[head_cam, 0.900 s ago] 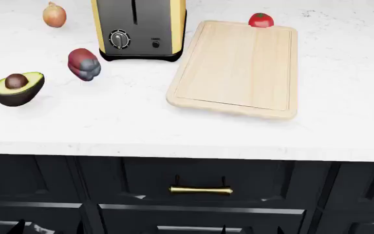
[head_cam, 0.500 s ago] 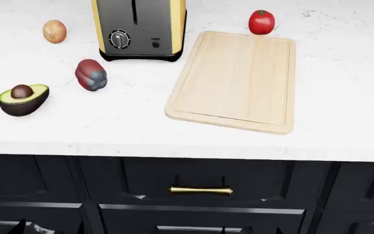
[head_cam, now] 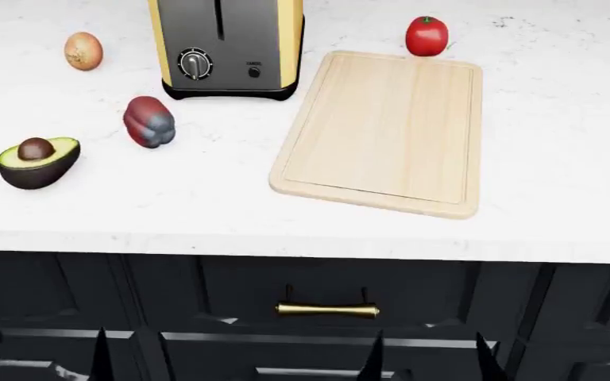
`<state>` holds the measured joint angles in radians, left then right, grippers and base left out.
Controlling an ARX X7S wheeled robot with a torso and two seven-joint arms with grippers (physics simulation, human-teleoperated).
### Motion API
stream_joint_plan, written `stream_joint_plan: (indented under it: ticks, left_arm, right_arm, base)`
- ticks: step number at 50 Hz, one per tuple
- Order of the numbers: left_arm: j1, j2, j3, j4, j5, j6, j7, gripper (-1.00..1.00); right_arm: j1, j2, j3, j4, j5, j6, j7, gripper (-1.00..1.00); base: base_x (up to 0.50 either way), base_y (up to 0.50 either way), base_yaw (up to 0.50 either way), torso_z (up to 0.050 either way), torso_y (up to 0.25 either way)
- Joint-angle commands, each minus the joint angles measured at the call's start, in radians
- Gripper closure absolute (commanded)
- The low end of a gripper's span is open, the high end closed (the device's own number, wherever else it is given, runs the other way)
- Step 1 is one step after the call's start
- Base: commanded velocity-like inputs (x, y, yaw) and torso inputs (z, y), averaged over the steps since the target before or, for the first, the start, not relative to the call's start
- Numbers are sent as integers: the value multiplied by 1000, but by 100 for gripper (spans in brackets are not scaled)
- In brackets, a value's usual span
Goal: Place the avocado, onion, tomato and bell pepper on the cutting board.
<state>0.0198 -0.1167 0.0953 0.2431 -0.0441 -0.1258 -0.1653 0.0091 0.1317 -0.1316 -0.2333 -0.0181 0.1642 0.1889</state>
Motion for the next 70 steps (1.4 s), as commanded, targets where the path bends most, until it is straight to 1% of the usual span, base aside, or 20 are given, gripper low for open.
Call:
stream_joint_plan:
  ticks: [1,9,16,24,26,27,30,32,33,36,39,43,48,54,57,58,61,64,69,70]
  left_arm:
    - [-36,-40,-38,262,-9,-223,29,-100]
    - [-120,-63,-59,447,-49,-455,28,-100]
    - [-258,-75,-99,593,-114,-727,22,-100]
    - [-395,-131,-108,658,-131,-845,38,-100]
    - [-463,-134,-165,670,-154,-910,44,-100]
    - [-480,-161,-150,676,-145,-915,48,-100]
    - [-603,-208,-185,726,-171,-1061,66,-100]
    - [-663,-228,-205,742,-193,-1122,89,-100]
    - [-678,-244,-201,739,-188,-1121,88,-100]
    - [-745,-229,-258,733,-230,-1193,123,-100]
    - [-797,-232,-270,682,-242,-1208,138,-100]
    - [-855,-274,-239,634,-227,-1207,132,-100]
    - [-1000,-278,-251,556,-264,-1288,167,-100]
    - [-1112,-313,-206,462,-253,-1274,168,-100]
    - [-1165,-305,-199,385,-252,-1262,172,-100]
    - [-1199,-268,-245,360,-279,-1314,187,-100]
    - [-1271,-315,-150,284,-258,-1262,195,-100]
    - [-1325,-323,-129,201,-251,-1236,203,-100]
    - [-1355,-317,-109,149,-223,-1191,178,-100]
    - [-1354,-317,-109,139,-217,-1158,177,-100]
  right_arm:
    - [26,8,7,-203,-69,159,-7,-100]
    - [101,23,17,-321,-65,307,-28,-100]
    - [214,57,6,-397,-84,431,-60,-100]
    - [417,149,3,-499,-144,635,-122,-100]
    - [465,160,15,-535,-143,703,-144,-100]
    - [484,171,13,-546,-148,728,-152,-100]
    - [566,198,26,-573,-151,806,-183,-100]
    - [619,202,38,-578,-145,849,-200,-100]
    - [638,205,39,-580,-143,865,-206,-100]
    - [702,213,52,-574,-132,919,-231,-100]
    - [770,228,53,-543,-127,963,-250,-100]
    - [853,257,48,-511,-121,1006,-279,-100]
    - [971,281,37,-442,-115,1052,-304,-100]
    - [1119,313,-19,-348,-115,1089,-332,-100]
    - [1193,330,-54,-284,-117,1098,-344,-100]
    - [1211,331,-61,-265,-116,1095,-348,-100]
    - [1247,328,-70,-188,-111,1068,-350,-100]
    - [1281,318,-76,-127,-104,1046,-354,-100]
    - [1331,320,-92,-49,-100,1018,-362,-100]
    - [1330,323,-98,-48,-100,1019,-365,-100]
  base:
    - [0,0,0,0,0]
    - [0,0,0,0,0]
    - [0,0,0,0,0]
    - [0,0,0,0,0]
    - [0,0,0,0,0]
    - [0,0,0,0,0]
    - [0,0,0,0,0]
    - [0,0,0,0,0]
    - [0,0,0,0,0]
    - [0,0,0,0,0]
    - [0,0,0,0,0]
    - [0,0,0,0,0]
    - [0,0,0,0,0]
    - [0,0,0,0,0]
    - [0,0,0,0,0]
    - [0,0,0,0,0]
    - [0,0,0,0,0]
    - [0,0,0,0,0]
    - [123,0,0,0,0]
    - [207,0,0,0,0]
